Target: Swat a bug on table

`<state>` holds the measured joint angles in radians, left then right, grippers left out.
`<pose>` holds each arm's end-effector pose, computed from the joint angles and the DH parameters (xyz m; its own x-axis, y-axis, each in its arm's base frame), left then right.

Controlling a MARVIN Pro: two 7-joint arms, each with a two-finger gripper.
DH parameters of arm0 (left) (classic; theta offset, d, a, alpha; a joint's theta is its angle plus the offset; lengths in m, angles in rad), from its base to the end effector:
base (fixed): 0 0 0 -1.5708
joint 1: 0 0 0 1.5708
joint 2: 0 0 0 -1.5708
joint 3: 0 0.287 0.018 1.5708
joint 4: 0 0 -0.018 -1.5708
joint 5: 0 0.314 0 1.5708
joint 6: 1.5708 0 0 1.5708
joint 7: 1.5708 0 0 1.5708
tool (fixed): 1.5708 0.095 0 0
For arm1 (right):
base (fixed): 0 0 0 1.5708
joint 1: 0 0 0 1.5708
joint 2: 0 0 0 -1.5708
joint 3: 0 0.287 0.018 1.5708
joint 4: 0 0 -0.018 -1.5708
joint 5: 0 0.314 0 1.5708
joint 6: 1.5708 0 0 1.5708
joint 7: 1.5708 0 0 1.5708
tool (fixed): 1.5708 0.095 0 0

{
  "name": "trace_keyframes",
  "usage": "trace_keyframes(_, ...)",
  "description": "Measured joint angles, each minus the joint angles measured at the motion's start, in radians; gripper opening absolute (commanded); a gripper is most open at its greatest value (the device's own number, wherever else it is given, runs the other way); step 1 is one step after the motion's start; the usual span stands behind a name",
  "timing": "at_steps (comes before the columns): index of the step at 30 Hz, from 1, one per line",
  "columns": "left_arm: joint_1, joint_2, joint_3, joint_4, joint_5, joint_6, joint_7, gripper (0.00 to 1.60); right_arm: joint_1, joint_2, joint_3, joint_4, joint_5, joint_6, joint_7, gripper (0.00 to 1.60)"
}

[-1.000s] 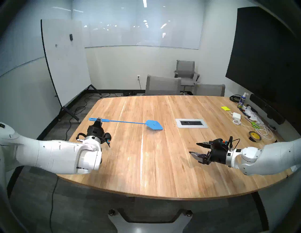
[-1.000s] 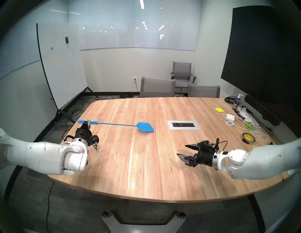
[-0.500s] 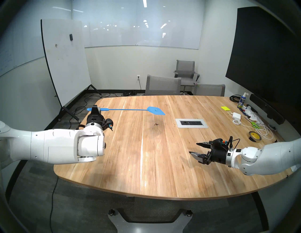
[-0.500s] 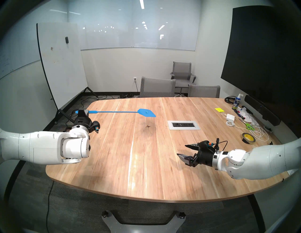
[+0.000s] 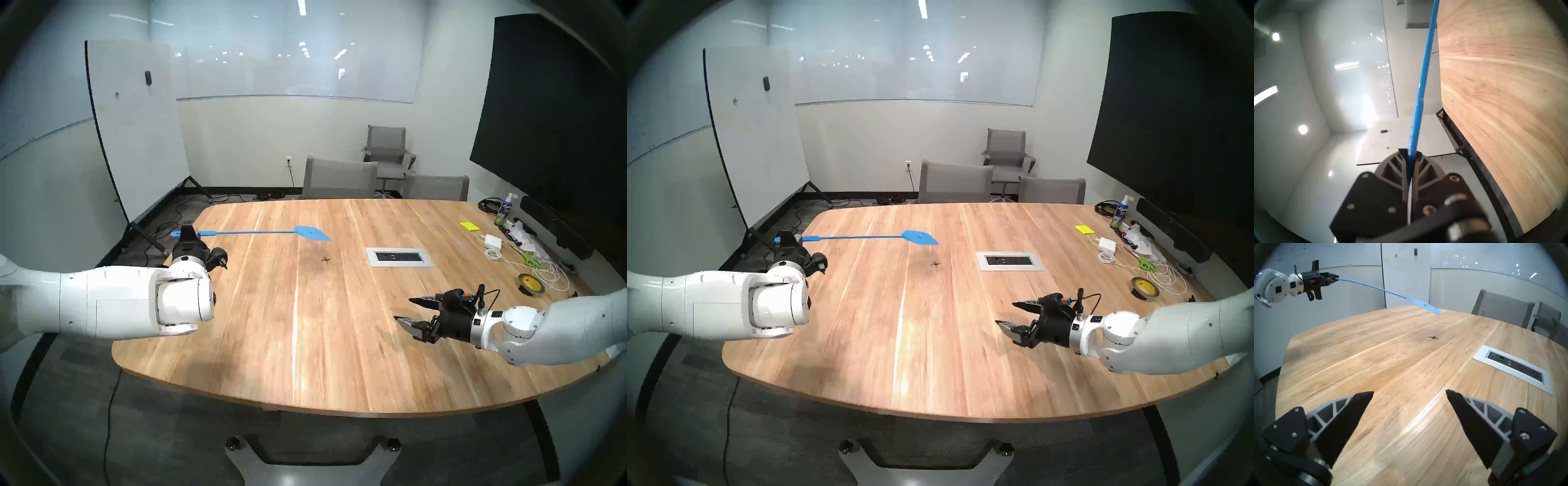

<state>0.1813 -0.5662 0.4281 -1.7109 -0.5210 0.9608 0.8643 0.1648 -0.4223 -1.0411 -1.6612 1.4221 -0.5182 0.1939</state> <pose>0.4528 0.0902 -0.2077 0.3300 -0.9375 -0.1100 -0.0484 0.0996 -0.9938 0.3735 -0.1227 -0.2752 0.2611 0.2754 0.9252 0.6961 -0.7177 0.0172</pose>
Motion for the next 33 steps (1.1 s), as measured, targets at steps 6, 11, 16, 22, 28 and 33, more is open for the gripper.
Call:
trace_keyframes(6, 0.021, -0.053, 0.062, 0.067, -0.017, 0.0, 0.0, 0.0, 0.0, 0.0, 0.0, 0.0, 0.0, 0.0, 0.0, 1.6)
trace_keyframes(11, 0.036, -0.096, 0.106, 0.097, -0.013, 0.0, 0.0, 0.0, 0.0, 0.0, 0.0, 0.0, 0.0, 0.0, 0.0, 1.6)
trace_keyframes(16, 0.052, -0.129, 0.157, 0.125, 0.003, 0.0, 0.0, 0.0, 0.0, 0.0, 0.0, 0.0, 0.0, 0.0, 0.0, 1.6)
trace_keyframes(22, 0.07, -0.161, 0.264, 0.17, 0.043, 0.0, 0.001, 0.0, 0.0, 0.0, 0.001, 0.0, 0.0, 0.0, 0.0, 1.6)
trace_keyframes(28, 0.071, -0.179, 0.369, 0.213, 0.077, 0.0, 0.0, 0.0, 0.0, 0.0, 0.001, 0.0, 0.0, 0.0, 0.0, 1.6)
trace_keyframes(33, 0.069, -0.19, 0.422, 0.23, 0.088, 0.0, 0.0, 0.0, 0.0, 0.0, 0.001, 0.0, 0.0, 0.0, 0.0, 1.6)
